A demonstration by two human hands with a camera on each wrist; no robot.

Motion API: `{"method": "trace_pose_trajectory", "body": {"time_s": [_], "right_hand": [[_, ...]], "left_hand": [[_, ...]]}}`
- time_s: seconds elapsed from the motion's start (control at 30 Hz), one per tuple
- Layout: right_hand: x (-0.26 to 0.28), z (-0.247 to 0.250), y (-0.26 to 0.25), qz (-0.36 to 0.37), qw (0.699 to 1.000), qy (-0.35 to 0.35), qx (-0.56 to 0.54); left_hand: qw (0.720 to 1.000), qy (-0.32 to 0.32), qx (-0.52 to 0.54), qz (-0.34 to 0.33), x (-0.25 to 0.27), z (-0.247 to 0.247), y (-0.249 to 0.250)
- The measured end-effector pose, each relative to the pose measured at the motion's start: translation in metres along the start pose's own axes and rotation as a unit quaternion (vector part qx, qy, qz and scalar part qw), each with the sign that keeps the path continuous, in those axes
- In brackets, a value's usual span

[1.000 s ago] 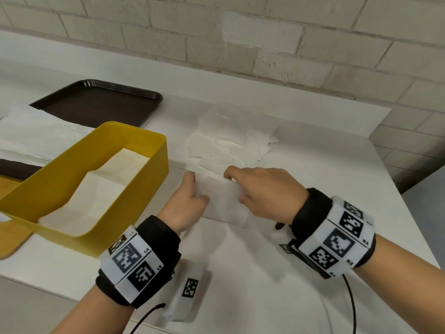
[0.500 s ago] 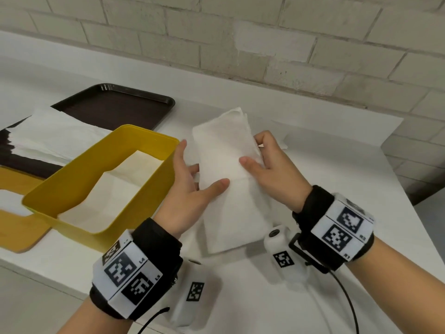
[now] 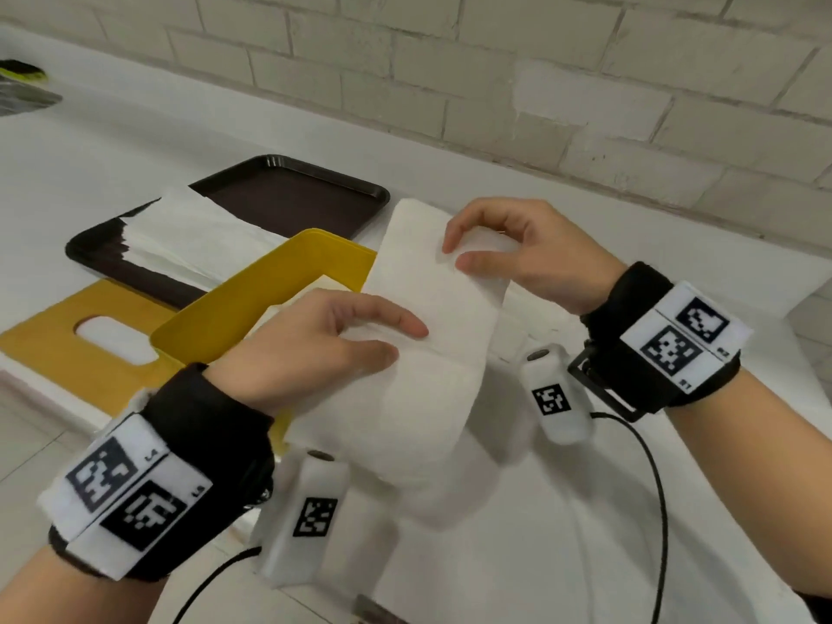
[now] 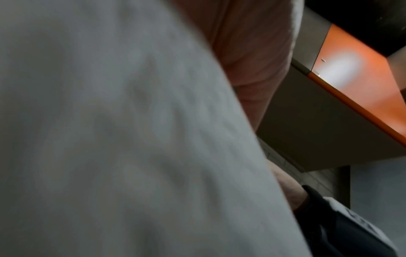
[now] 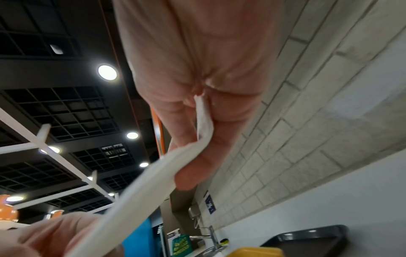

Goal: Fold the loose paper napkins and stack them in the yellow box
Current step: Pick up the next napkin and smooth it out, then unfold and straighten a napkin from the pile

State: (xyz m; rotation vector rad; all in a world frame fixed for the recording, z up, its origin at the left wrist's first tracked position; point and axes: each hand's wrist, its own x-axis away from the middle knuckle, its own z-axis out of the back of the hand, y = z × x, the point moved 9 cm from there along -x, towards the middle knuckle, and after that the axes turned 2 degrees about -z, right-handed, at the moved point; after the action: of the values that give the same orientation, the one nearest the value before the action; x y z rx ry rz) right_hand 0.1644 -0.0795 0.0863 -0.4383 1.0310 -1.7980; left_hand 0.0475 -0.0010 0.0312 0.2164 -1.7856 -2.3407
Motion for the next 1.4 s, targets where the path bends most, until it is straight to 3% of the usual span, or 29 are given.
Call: {"method": "trace_pose_trajectory", "body": {"time_s": [0.07,0.17,0.27,0.4,0.5,0.63,0.83,1.03,1.13,1.23,1.3,1.37,1.4], "right_hand": [[-0.012,-0.009,-0.009,-0.002,1.0,-0.026,0.011],[-0.034,-0.012,-0.019,0.004,1.0,0.003,0.004],[-0.06,-0.014,-0.018,-0.003,0.999,0.042,0.006],[-0.088,-0.034,-0.002,-0.035,0.995,0.046,0.08],[-0.099,-0.052,0.014,-0.057,0.987,0.031,0.148],[-0.107,-0.082,0.032,-0.077,0.965,-0.051,0.247],[-0.11,-0.123,0.056,-0.119,0.908,-0.182,0.357],[-0.112,-0.149,0.064,-0.116,0.855,-0.274,0.424],[-0.117,-0.155,0.065,-0.08,0.818,-0.256,0.509],[-0.123,-0.161,0.054,-0.024,0.803,-0.231,0.548],[-0.116,-0.169,0.057,-0.022,0.772,-0.293,0.564],[-0.11,-0.176,0.067,-0.032,0.743,-0.351,0.568],[-0.107,-0.177,0.066,-0.027,0.736,-0.363,0.57]], "left_hand": [[0.999,-0.017,0.025,0.024,0.008,0.012,0.002],[0.998,-0.04,0.012,0.04,0.016,0.031,0.003],[0.998,0.021,0.008,0.062,0.017,0.066,-0.005],[0.984,0.138,-0.077,0.08,0.014,0.112,-0.018],[0.969,0.156,-0.155,0.112,0.008,0.122,-0.034],[0.931,0.123,-0.301,0.167,0.003,0.121,-0.058],[0.886,0.072,-0.4,0.225,0.001,0.11,-0.081],[0.847,-0.005,-0.456,0.272,-0.003,0.096,-0.094],[0.808,-0.043,-0.521,0.272,-0.006,0.09,-0.093],[0.762,-0.07,-0.614,0.193,-0.014,0.081,-0.08],[0.789,-0.103,-0.585,0.159,-0.014,0.072,-0.079],[0.828,-0.152,-0.508,0.183,-0.009,0.062,-0.089],[0.832,-0.178,-0.487,0.199,-0.006,0.059,-0.095]]}}
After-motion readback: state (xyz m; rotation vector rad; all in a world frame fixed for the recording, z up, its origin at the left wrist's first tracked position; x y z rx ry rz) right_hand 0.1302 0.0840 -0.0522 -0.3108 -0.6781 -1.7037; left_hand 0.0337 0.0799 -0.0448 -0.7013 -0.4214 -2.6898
